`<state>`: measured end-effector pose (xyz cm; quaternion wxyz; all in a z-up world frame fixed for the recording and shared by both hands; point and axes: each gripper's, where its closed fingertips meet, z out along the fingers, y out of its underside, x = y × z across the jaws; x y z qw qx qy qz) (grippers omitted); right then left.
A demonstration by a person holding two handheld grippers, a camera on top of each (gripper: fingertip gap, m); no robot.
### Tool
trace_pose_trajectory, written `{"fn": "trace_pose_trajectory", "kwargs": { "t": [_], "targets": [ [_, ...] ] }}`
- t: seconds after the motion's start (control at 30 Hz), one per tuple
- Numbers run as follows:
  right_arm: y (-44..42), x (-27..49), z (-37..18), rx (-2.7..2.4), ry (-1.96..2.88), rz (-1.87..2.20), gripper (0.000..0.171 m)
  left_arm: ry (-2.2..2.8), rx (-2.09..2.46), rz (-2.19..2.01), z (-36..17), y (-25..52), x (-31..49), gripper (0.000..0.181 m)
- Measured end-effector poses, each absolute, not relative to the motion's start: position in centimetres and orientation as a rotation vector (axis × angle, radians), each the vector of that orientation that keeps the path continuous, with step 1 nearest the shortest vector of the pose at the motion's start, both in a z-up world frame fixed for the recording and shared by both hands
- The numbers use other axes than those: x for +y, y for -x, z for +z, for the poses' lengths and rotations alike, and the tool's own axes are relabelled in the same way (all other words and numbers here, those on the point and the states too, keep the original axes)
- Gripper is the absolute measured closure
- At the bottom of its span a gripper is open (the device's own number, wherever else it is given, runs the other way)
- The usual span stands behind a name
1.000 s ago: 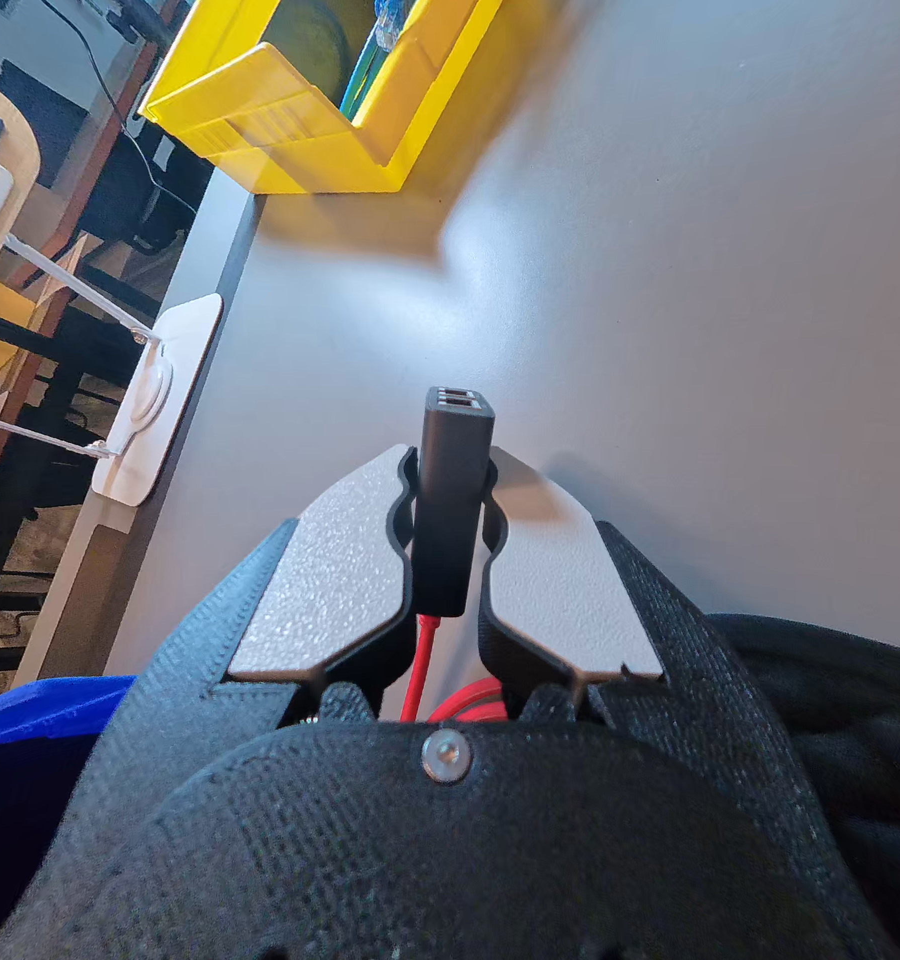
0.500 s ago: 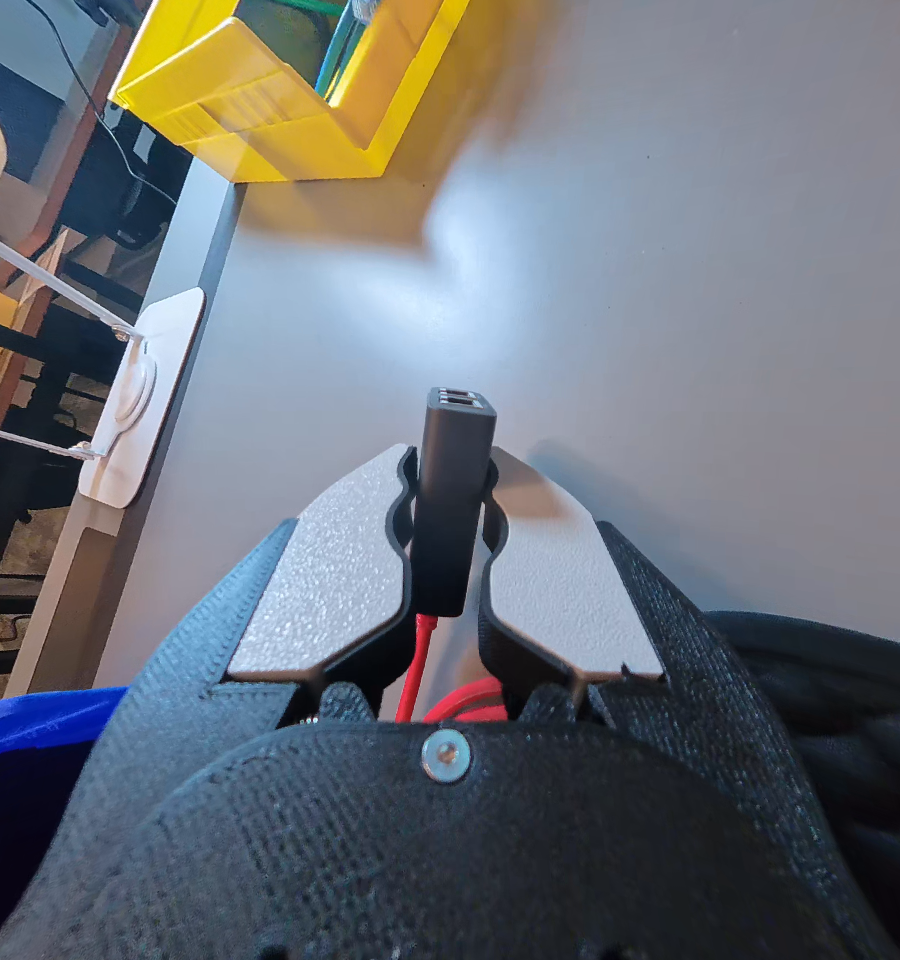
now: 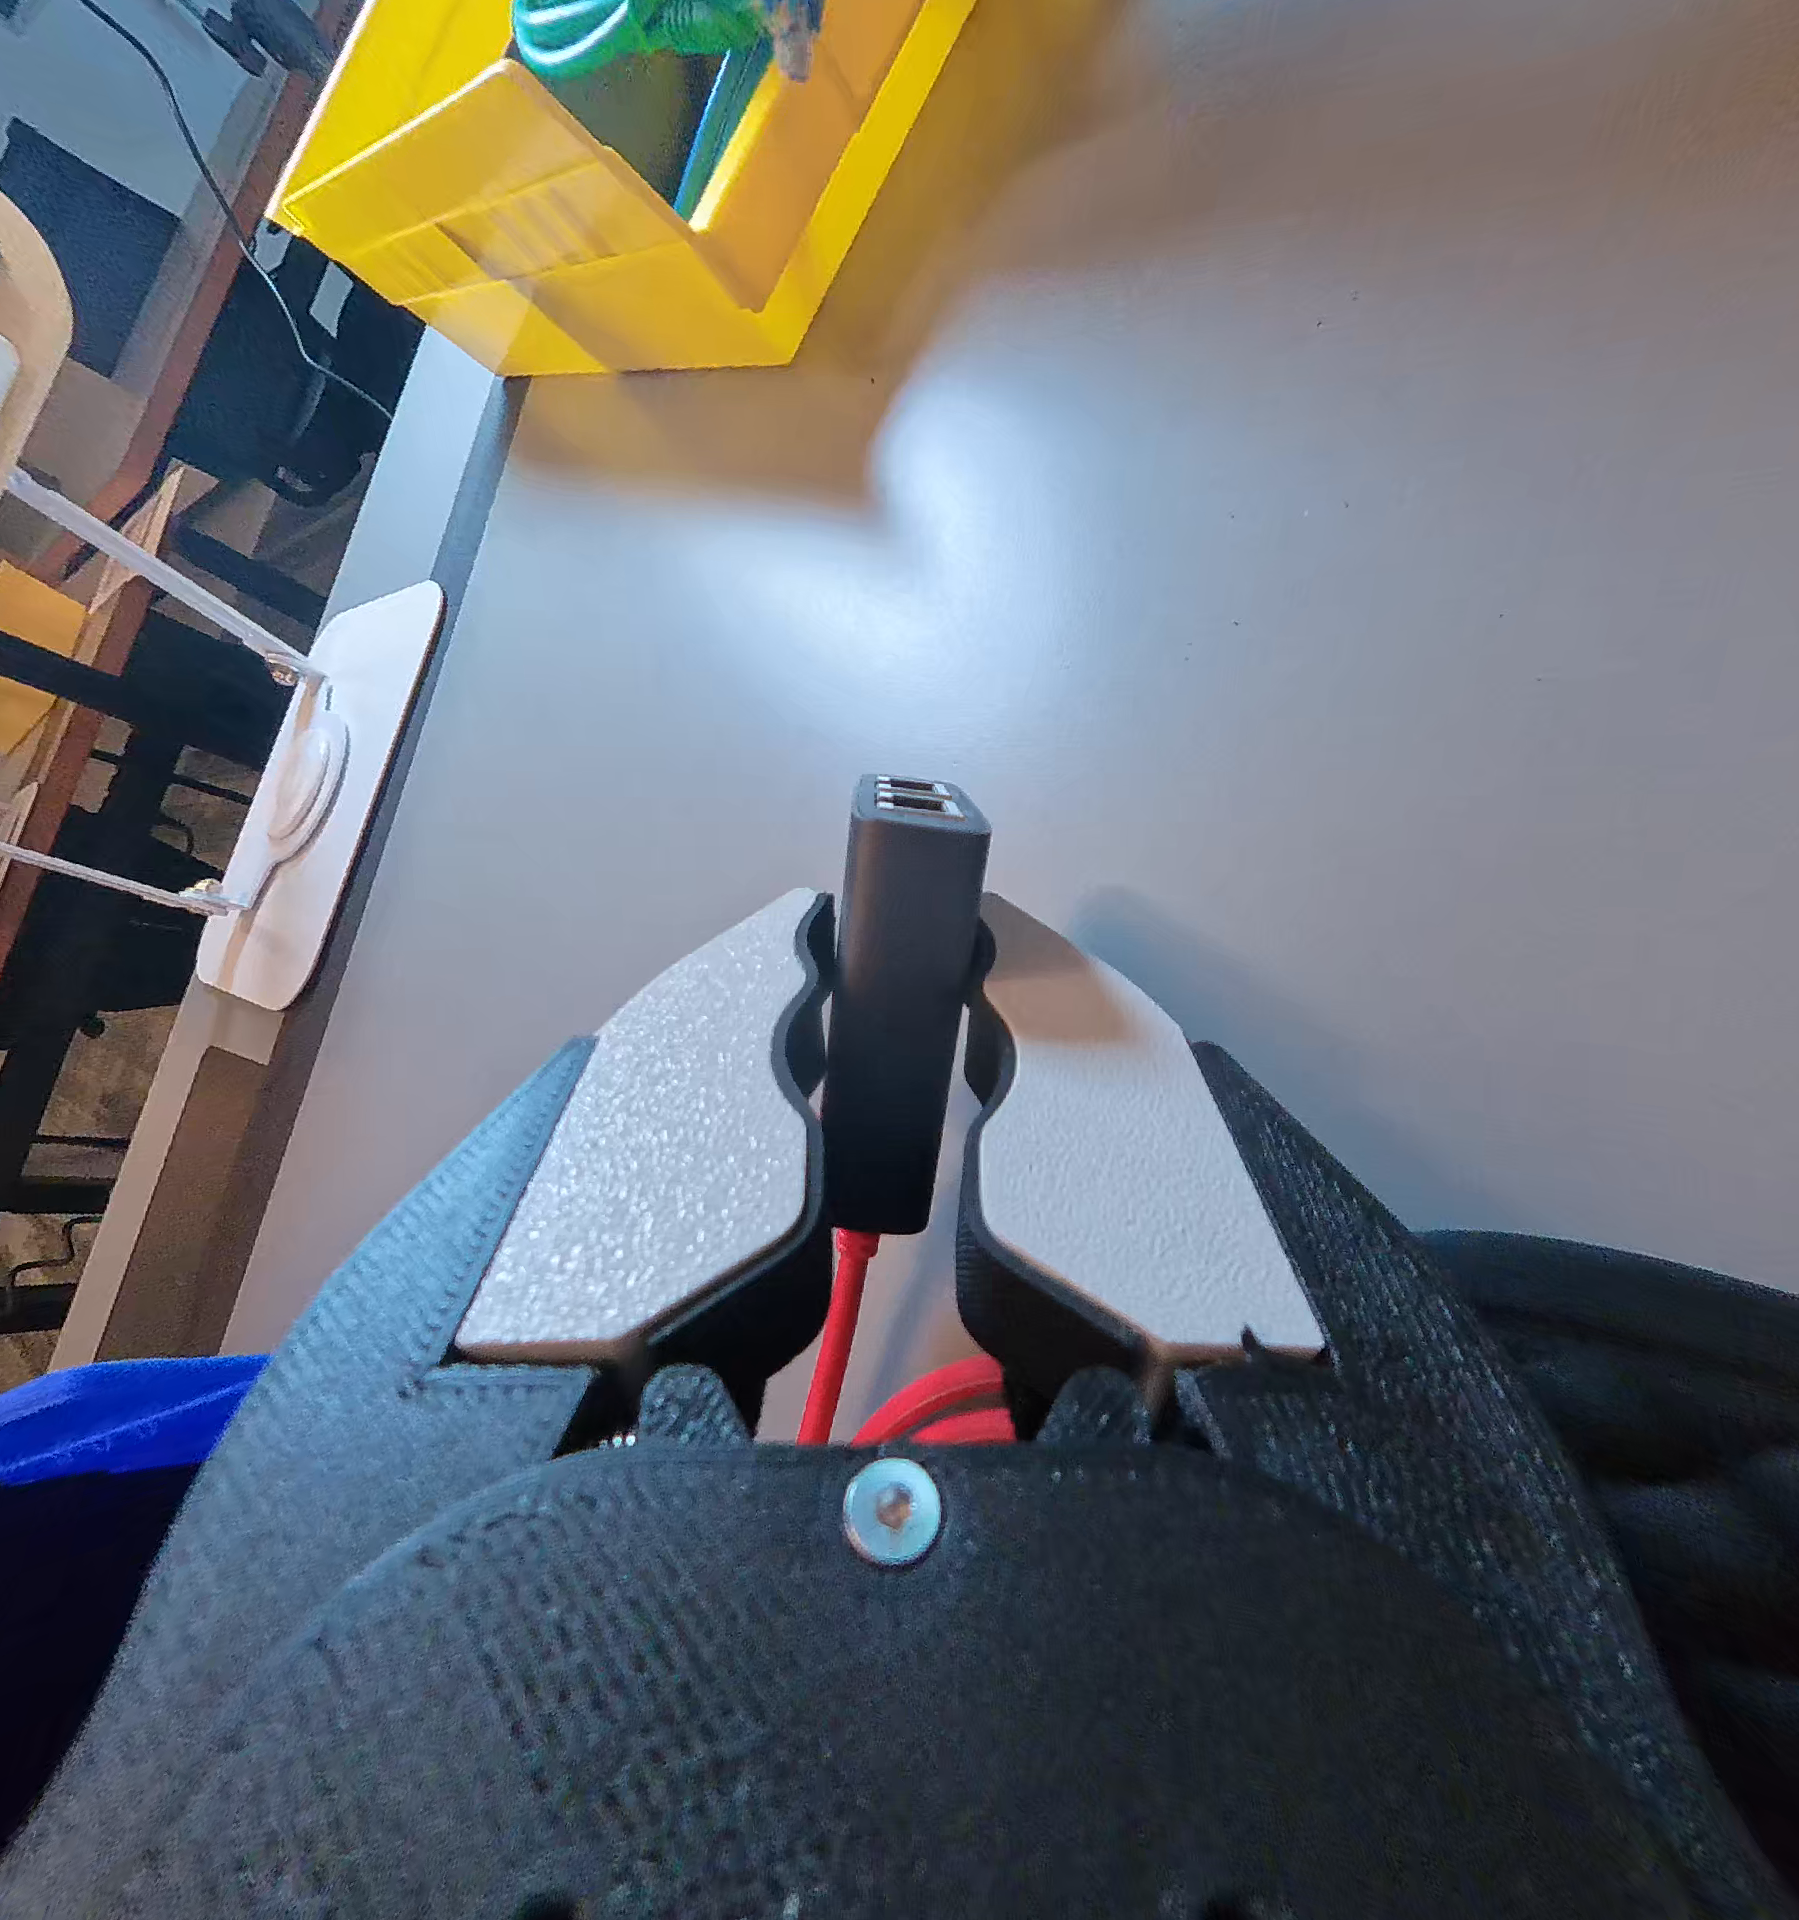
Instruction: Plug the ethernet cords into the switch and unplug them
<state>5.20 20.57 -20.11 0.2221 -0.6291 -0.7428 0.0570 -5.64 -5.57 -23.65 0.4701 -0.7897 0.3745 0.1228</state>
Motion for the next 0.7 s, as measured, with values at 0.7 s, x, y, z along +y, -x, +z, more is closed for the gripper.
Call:
{"fn": "trace_pose_trajectory", "kwargs": {
  "t": [0.7],
  "targets": [
    [-6.0,19.7,-20.5,-2.290,1.737,0.194,0.165,1.949,0.950,0.303,-24.2,5.4,-5.7,0.158]
  ]
}}
